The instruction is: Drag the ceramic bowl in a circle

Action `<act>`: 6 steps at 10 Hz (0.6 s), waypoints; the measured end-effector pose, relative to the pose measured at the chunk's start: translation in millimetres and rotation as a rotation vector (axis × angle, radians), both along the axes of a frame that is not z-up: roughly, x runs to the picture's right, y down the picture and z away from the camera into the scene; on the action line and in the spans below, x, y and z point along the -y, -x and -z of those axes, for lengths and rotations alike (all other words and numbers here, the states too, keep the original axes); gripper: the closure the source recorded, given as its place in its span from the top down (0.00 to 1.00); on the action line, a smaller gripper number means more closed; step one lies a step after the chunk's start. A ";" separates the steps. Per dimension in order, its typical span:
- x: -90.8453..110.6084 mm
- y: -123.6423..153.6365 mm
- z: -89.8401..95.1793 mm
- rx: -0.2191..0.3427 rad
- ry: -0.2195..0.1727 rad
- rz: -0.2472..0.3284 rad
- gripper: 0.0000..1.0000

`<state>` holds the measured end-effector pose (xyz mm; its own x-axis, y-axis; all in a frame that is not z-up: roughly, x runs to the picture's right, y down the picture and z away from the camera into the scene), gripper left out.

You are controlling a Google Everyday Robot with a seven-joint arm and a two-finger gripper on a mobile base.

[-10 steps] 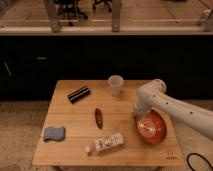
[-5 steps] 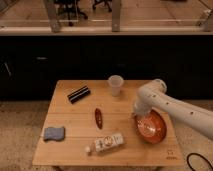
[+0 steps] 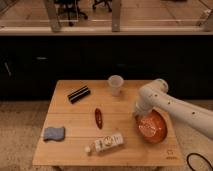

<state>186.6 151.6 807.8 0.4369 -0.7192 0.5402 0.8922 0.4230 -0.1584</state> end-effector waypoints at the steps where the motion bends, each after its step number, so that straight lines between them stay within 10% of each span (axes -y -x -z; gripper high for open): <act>1: 1.1 0.3 0.3 0.002 -0.002 -0.001 0.03; 6: 4.3 -4.3 0.8 0.016 -0.005 0.001 0.03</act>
